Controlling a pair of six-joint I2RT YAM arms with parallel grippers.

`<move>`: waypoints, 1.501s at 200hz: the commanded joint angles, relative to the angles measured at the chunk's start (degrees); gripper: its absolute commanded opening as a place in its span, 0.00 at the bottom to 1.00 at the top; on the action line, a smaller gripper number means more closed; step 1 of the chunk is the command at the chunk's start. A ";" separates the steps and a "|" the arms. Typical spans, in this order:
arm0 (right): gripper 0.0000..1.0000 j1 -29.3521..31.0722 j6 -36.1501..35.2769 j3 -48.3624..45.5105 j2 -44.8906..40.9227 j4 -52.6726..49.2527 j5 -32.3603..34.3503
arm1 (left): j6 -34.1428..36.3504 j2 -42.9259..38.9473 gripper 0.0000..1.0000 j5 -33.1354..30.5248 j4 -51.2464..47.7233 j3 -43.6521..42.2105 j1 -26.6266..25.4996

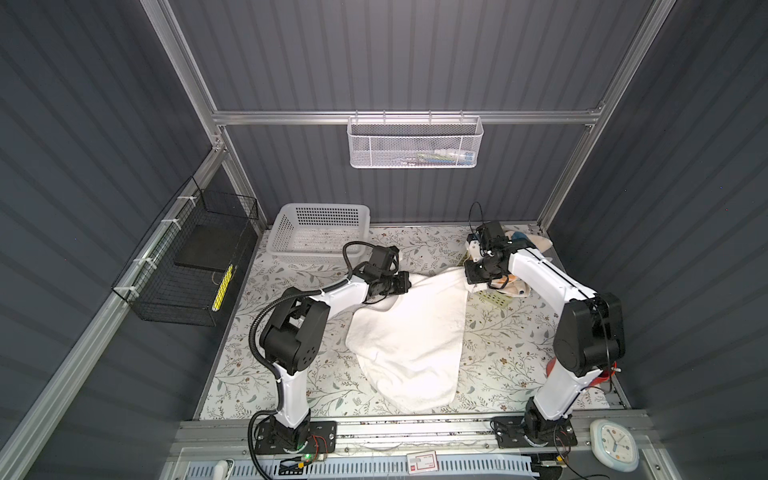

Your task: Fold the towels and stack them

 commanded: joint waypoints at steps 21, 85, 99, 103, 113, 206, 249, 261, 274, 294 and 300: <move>0.09 1.09 -0.41 5.58 -4.05 -3.28 1.77 | 5.25 0.07 0.00 -0.05 -5.70 9.43 4.11; 0.02 3.02 -0.68 18.86 -5.30 -8.85 1.98 | 8.15 -3.32 0.00 1.90 -8.41 16.33 7.67; 0.00 4.14 -0.41 20.14 -7.32 -9.19 2.69 | 9.34 -5.77 0.00 1.69 -9.50 16.95 7.75; 0.00 4.50 -0.33 20.37 -8.02 -9.30 3.00 | 9.63 -6.59 0.00 1.57 -9.73 16.90 7.75; 0.00 5.40 -0.15 20.73 -9.87 -9.48 3.88 | 10.07 -8.78 0.00 1.33 -10.03 16.65 7.75; 0.00 17.42 -2.36 34.33 -25.82 -17.39 14.44 | 12.13 -36.60 0.00 -3.01 -15.16 13.40 5.40; 0.00 24.79 -5.97 53.66 -22.99 -26.07 21.27 | 10.46 -43.51 0.00 -2.03 -21.58 19.81 3.89; 0.00 25.89 -6.12 59.10 -21.52 -28.23 22.02 | 10.05 -43.95 0.00 -1.59 -23.83 22.15 3.81; 0.00 26.89 -6.21 62.77 -20.63 -29.17 22.29 | 9.95 -44.43 0.00 -1.54 -26.00 24.40 3.80; 0.00 27.37 -6.60 63.08 -21.11 -27.67 22.43 | 9.37 -44.20 0.00 -1.37 -28.76 27.31 3.82; 0.00 27.46 -6.91 63.11 -21.05 -27.31 22.81 | 9.29 -43.70 0.00 -1.26 -29.77 28.19 3.80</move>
